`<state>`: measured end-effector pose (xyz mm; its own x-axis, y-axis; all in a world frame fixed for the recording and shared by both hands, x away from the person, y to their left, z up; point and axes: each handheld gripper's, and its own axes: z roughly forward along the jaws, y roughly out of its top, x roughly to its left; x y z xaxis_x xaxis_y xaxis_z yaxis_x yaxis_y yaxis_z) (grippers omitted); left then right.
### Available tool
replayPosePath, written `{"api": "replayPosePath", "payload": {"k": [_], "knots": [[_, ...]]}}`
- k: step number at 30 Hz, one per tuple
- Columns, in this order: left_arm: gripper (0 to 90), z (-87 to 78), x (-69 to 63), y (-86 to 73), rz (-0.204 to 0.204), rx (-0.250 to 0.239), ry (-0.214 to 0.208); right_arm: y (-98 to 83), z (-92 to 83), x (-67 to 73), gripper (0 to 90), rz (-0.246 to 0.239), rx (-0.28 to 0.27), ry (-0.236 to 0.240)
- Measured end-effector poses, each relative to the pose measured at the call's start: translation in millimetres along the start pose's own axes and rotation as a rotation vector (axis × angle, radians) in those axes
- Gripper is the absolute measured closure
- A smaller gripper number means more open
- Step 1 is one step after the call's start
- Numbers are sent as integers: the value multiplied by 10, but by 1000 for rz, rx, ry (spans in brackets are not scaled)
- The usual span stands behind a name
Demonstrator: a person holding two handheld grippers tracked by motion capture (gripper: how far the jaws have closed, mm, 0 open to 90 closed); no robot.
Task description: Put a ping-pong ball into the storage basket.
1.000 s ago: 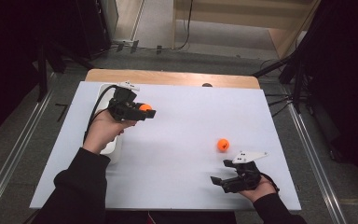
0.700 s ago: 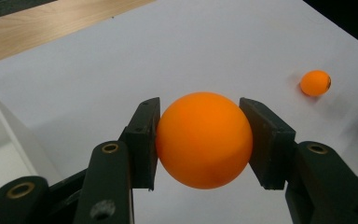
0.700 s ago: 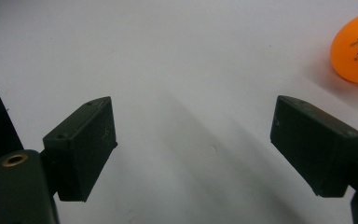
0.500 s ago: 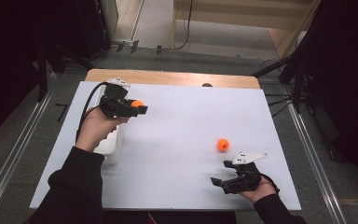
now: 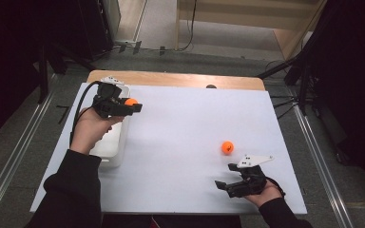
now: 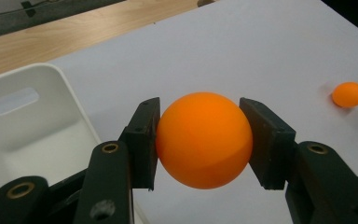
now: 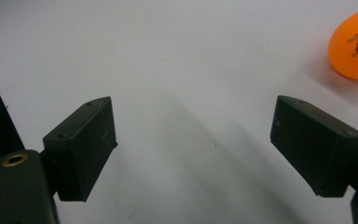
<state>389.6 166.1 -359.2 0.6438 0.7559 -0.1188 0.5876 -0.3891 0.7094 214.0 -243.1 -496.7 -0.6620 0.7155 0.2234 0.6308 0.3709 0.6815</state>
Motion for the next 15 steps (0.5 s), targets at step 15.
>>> {"api": "replayPosePath", "payload": {"k": [15], "knots": [[509,-84,109,-44,-31,-16,65,4,5,7,128,-5,7,-1]]}}
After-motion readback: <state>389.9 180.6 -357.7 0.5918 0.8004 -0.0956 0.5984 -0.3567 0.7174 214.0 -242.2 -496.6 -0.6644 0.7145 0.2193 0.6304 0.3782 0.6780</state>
